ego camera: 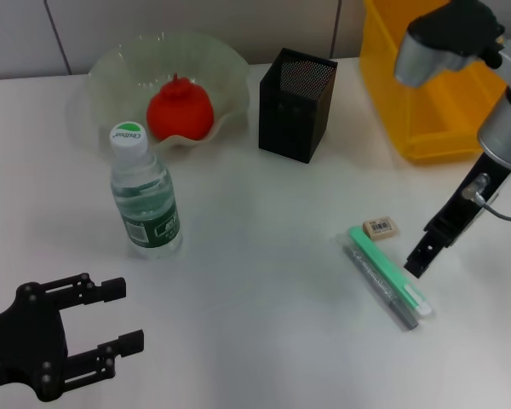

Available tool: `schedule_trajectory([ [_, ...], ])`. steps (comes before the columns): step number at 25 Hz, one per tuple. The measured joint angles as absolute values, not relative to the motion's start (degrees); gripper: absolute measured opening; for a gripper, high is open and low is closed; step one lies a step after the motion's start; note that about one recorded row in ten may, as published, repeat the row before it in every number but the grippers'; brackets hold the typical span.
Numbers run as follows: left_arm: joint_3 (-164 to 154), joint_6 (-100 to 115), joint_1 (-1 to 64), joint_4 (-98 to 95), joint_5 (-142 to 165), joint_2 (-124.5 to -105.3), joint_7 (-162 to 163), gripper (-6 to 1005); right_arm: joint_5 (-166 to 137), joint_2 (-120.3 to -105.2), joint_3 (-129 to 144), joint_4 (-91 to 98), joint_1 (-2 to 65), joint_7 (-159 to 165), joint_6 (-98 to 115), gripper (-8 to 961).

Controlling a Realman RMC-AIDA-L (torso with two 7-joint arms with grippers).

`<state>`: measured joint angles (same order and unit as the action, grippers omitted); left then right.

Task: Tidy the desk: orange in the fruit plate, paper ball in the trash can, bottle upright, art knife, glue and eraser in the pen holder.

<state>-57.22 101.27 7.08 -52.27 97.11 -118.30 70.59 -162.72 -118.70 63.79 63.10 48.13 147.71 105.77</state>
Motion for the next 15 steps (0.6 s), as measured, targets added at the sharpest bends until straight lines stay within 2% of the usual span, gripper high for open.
schedule_trajectory([
  [15, -57.0, 101.7, 7.2, -52.7, 97.2, -118.21, 70.3, 637, -164.2, -119.14, 67.5, 56.9, 48.9, 154.3, 99.5, 742],
])
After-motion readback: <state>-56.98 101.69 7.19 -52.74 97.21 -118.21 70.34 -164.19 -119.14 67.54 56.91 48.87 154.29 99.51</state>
